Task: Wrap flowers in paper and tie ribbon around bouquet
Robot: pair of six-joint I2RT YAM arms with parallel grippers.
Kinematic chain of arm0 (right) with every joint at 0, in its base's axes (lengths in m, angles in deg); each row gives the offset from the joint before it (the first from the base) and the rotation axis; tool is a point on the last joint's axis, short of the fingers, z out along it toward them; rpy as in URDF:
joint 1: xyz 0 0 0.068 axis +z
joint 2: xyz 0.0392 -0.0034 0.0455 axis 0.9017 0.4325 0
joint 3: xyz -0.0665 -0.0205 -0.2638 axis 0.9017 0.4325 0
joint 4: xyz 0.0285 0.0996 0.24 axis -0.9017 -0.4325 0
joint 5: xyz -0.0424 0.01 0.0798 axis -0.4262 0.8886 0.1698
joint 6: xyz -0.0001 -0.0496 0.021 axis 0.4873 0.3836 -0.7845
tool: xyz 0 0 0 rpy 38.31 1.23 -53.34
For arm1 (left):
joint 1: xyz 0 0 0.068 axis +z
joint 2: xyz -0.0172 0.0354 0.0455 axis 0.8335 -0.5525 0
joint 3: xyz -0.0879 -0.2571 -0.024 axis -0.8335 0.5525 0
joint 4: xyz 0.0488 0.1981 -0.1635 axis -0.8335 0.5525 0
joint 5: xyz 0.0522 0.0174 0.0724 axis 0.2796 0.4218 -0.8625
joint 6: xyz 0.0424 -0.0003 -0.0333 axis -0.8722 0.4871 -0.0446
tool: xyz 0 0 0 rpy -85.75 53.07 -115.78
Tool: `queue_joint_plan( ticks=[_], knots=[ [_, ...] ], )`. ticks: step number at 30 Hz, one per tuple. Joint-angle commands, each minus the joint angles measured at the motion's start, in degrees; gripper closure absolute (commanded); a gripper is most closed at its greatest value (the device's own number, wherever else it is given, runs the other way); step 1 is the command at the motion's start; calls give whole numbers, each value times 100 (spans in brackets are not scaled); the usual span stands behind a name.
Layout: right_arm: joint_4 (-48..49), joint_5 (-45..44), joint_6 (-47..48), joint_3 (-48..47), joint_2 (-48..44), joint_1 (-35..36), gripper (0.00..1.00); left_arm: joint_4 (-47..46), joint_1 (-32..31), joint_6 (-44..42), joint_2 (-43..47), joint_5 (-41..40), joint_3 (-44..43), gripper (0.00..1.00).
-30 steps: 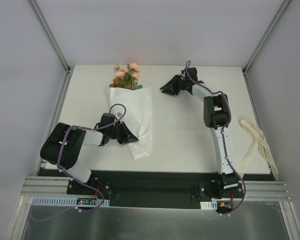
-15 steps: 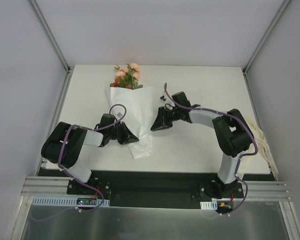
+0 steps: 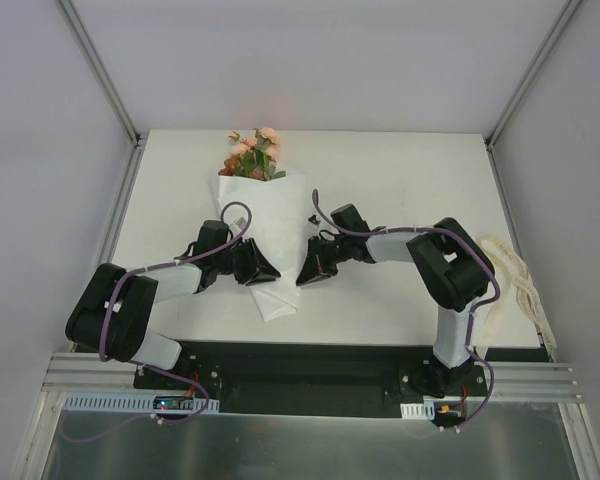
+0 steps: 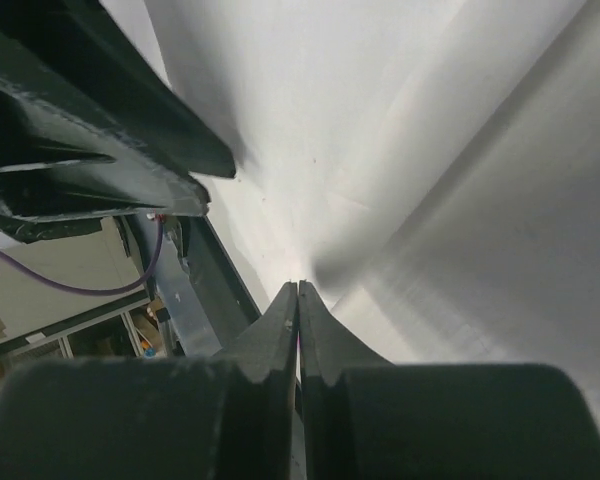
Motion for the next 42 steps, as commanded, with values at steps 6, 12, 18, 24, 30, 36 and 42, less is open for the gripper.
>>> queue_joint_plan(
  ticks=[6,12,18,24,30,36,42],
  knots=[
    [330,141,-116,-56,-68,432,95,132,-268,-125,-29,-78,173,90],
    [584,114,-344,138,125,591,92,52,-251,-178,-434,-579,472,100],
    [884,-43,-634,604,240,600,96,219,-242,-81,-610,-773,525,100],
    [884,-316,-941,894,186,407,99,483,-242,-116,-540,-905,507,100],
    [831,-631,-1539,763,371,64,99,527,-251,-160,-601,-835,481,100],
    [586,-703,-2128,262,757,-261,99,606,-242,-239,-671,-756,394,100],
    [119,-913,-2523,-380,977,-410,99,694,-242,-283,-645,-720,314,100]
  ],
)
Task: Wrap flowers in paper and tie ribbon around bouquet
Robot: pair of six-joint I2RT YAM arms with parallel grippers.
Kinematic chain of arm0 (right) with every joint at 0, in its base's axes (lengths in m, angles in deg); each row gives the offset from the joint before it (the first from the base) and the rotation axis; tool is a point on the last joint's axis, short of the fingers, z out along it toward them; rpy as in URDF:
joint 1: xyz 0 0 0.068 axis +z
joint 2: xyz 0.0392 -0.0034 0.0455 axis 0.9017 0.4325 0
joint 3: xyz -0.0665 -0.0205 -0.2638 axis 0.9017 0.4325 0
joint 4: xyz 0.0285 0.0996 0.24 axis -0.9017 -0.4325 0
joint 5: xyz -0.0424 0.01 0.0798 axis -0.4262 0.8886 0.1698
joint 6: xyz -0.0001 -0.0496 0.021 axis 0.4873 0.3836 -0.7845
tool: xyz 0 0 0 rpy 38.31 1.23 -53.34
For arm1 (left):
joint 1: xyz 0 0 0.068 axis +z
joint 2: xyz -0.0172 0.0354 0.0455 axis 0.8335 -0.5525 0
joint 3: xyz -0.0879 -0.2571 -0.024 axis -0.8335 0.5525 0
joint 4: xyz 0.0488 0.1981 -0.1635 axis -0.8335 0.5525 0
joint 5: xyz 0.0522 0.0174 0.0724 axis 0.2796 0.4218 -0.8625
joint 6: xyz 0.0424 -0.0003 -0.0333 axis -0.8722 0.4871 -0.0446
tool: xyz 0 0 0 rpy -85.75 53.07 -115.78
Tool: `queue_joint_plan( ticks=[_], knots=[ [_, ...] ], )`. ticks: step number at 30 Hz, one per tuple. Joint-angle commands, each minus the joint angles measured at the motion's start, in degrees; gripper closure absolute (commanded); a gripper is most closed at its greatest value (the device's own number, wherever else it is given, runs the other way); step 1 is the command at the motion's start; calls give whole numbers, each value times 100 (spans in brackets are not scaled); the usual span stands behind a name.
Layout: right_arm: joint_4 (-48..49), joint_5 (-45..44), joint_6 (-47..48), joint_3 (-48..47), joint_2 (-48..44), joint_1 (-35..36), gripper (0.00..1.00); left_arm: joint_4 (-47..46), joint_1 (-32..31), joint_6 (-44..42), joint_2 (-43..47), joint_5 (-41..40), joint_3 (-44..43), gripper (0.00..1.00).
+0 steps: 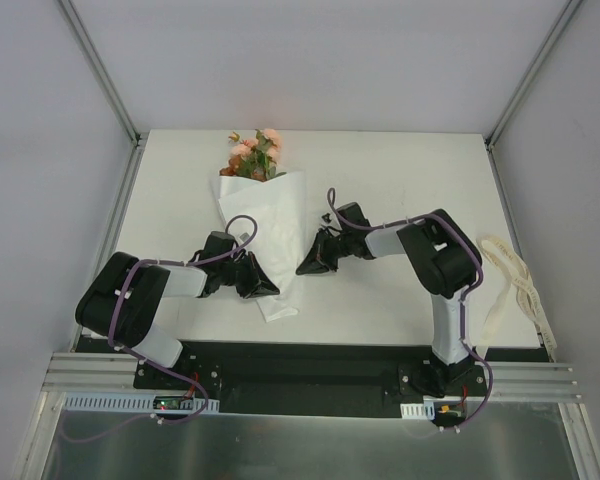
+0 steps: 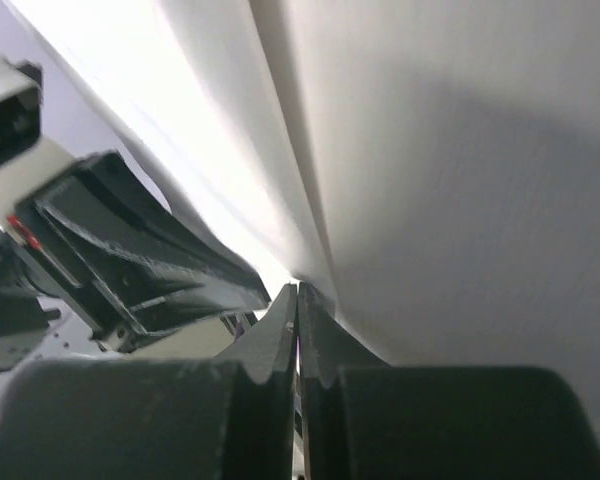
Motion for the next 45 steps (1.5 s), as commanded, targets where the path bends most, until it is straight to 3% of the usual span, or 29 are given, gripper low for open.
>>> queue_joint_plan(
  ticks=[1,18,30,36,42,45],
  knots=[
    [-536,-618,-590,-382,280,-194,99,716,-19,-371,-169,-530,63,100],
    [-1827,-961,-661,-2974,1598,-915,99,742,-19,-406,-160,-512,98,100],
    [-2548,-1163,-512,-6225,3310,-1258,99,742,-19,-397,-169,-477,89,100],
    [-2173,-1207,-705,-7931,4296,-1408,99,751,-19,-344,-81,-416,36,100],
    [-1618,-867,-258,-8329,4211,-1539,99,769,-19,-484,279,-179,-95,100],
    [-1617,-515,173,-7768,3184,-1662,98,926,-19,-695,806,-21,-358,72]
  ],
)
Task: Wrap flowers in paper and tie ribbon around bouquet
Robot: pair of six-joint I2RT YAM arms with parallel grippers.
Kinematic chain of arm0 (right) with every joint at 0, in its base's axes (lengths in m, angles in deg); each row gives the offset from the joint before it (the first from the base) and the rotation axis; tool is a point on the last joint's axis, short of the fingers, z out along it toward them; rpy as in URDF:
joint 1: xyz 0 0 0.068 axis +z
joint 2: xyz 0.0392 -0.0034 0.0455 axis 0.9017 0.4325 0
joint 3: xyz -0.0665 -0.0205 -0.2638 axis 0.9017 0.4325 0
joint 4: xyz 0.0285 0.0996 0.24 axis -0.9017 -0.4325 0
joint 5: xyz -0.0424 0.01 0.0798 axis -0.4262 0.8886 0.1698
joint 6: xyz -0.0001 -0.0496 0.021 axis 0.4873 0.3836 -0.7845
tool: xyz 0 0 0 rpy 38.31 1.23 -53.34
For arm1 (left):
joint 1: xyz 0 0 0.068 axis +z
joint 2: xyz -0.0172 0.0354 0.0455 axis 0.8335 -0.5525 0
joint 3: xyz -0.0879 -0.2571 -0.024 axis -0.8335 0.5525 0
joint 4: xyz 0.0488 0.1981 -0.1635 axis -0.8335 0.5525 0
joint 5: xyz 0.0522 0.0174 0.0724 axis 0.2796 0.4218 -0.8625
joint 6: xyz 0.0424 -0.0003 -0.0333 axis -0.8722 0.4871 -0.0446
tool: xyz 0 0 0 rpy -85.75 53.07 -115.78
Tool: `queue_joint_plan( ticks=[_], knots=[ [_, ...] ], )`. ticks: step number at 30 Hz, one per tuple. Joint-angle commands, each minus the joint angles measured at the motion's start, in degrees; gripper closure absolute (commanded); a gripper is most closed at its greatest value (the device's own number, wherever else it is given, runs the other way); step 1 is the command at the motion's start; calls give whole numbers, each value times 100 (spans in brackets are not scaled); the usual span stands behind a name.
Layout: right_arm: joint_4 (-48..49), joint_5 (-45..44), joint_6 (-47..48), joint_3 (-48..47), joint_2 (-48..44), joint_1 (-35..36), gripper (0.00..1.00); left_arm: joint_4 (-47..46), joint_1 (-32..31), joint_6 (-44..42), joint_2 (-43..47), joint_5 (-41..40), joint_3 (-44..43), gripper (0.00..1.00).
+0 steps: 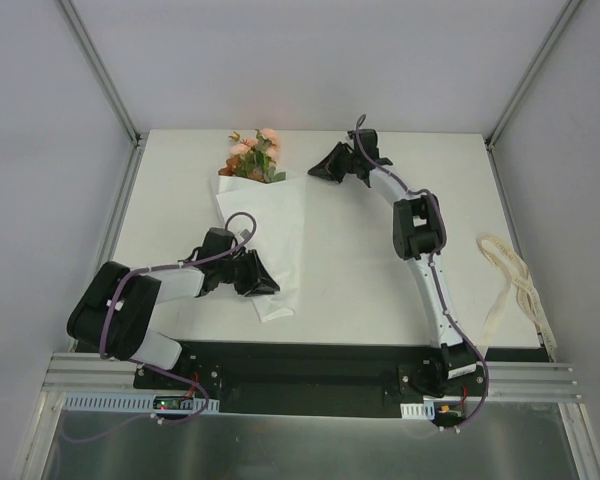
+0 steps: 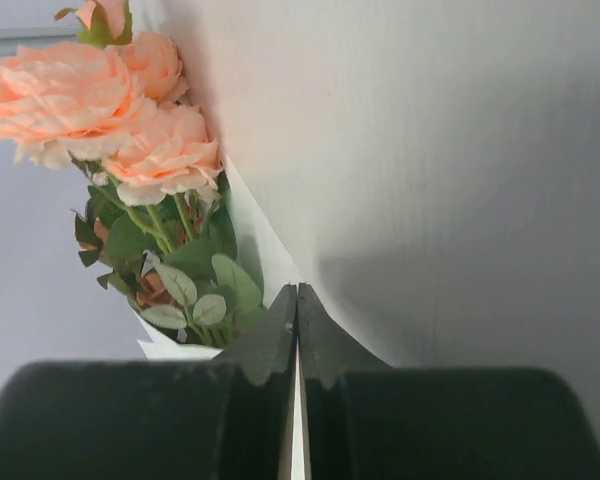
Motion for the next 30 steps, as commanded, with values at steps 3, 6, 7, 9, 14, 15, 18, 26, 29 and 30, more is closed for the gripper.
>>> queue_joint_plan(
  ticks=[3,6,7,9,14,15,18,26,29,30],
  knots=[
    [-683,499,1234,909,-2260,-319,80,1032,44,-670,1027,56,-715,54],
    [-1660,587,2024,1463,-3236,-460,68,1253,264,-688,1475,354,-1058,46],
    [-1873,500,2194,1690,-3571,-486,65,1402,343,-688,1598,434,-1137,44],
    [-2121,194,2606,2831,-4622,-451,54,1534,703,-679,1932,662,-1269,16],
    [-1964,7,2986,5424,-6726,-100,42,2753,1687,-1206,2372,532,-1568,1],
    [-1937,-97,3056,6133,-7017,-4,39,2835,1880,-1363,2373,444,-1577,1],
    [-2025,-247,3285,7207,-8011,444,38,3046,2013,-1426,2101,85,-1682,1],
    [-2085,-458,3364,8689,-9795,586,33,2801,2005,-1470,854,-1156,-1638,2],
    [-2209,-407,3443,8715,-10008,586,32,2160,2005,-1199,397,-1113,-1419,9],
    [-2244,-397,3574,8707,-10095,577,32,1898,1996,-1111,291,-1112,-1401,14]
  ],
)
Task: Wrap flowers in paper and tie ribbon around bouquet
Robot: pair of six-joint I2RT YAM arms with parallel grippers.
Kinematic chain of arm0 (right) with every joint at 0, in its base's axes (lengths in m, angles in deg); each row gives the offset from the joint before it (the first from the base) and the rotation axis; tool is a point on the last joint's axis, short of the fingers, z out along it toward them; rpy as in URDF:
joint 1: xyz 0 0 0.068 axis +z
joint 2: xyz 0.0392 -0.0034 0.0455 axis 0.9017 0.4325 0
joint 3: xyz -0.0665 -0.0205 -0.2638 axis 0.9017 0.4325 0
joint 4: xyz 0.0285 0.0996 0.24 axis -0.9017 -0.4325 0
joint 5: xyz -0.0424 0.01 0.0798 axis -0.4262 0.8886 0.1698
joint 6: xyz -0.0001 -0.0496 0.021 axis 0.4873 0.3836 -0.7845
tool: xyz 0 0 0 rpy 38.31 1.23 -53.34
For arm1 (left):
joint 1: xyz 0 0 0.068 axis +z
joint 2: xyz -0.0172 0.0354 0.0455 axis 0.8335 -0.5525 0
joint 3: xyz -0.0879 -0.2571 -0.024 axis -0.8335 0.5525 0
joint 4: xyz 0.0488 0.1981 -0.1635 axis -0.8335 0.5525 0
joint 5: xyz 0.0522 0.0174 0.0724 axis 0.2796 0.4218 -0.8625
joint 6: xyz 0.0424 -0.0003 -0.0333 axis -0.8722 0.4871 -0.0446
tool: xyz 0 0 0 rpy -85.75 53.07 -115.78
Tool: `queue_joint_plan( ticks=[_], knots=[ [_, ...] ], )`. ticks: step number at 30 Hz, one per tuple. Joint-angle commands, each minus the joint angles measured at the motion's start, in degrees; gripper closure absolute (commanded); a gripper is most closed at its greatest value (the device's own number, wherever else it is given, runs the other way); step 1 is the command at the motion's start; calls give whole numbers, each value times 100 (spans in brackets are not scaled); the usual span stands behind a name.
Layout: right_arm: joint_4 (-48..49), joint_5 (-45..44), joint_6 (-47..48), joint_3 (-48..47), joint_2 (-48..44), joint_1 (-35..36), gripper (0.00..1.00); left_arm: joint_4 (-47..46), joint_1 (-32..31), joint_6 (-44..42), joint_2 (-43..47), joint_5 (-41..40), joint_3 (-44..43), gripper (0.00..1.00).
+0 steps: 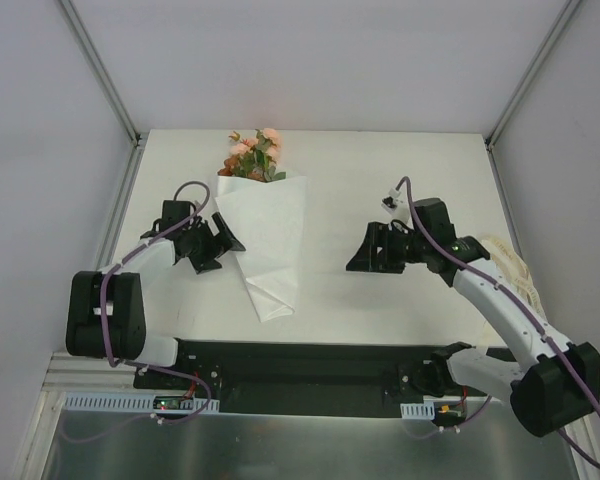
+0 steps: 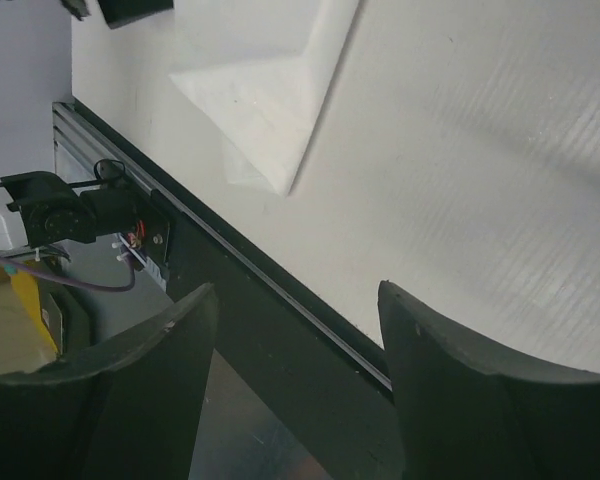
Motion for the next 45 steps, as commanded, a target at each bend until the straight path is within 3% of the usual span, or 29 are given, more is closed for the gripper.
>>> queue_joint_plan(
  ticks=[1,2,4,9,14,17,18,21,24,26,30,33,35,36,38,41,43,45],
  knots=[
    [-39,-47,432,-109,-542,-28,32,-939,26,273,-490,-151,259,18],
    [-127,-108,476,-126,-551,-28,32,-1437,-8,465,-517,24,400,28],
    [-171,-109,556,-144,-543,-37,32,-2367,-52,756,-622,113,751,34],
    [-478,-530,319,-336,-350,-81,32,-3602,-534,1670,-1009,17,991,63],
    [-795,-1767,46,-302,-340,-230,32,-5286,-1370,2881,-1694,-588,1026,72],
    [-944,-2024,37,-267,-375,-458,32,-6115,-1906,3673,-2274,-1237,955,78],
    [-971,-2069,20,-232,-393,-520,31,-6840,-2133,3928,-2589,-1466,973,79],
    [-1041,-2288,-85,-188,-577,-696,32,-7566,-2460,4606,-3117,-2249,649,76],
    [-1112,-2517,-314,-91,-648,-854,30,-7507,-2864,4660,-3933,-2706,-630,76],
    [-1287,-2465,-463,-64,-587,-1186,27,-7296,-3075,4668,-4251,-2917,-1195,71],
    [-1349,-2289,-727,172,-586,-1996,26,-7190,-3243,4853,-5165,-3111,-2478,69],
    [-1349,-2639,-666,208,-552,-2522,25,-7085,-3278,4941,-5491,-3034,-2945,64],
    [-1436,-2781,-464,164,-411,-3092,22,-7032,-3278,4827,-5492,-2884,-3000,54],
    [-1507,-2816,-438,112,-341,-3304,20,-6997,-3278,4740,-5370,-2675,-2904,44],
    [-1543,-2868,-376,94,-156,-3874,19,-6813,-3278,4406,-5124,-2402,-2702,35],
    [-1463,-3220,-385,32,28,-4272,13,-6663,-3278,3949,-4509,-1734,-2105,25],
    [-1533,-3606,-376,6,116,-4457,12,-6513,-3278,3825,-3912,-1243,-1447,13],
    [-1412,-3668,-358,49,230,-4773,11,-6347,-3287,3746,-3177,-873,-798,11]
  ],
)
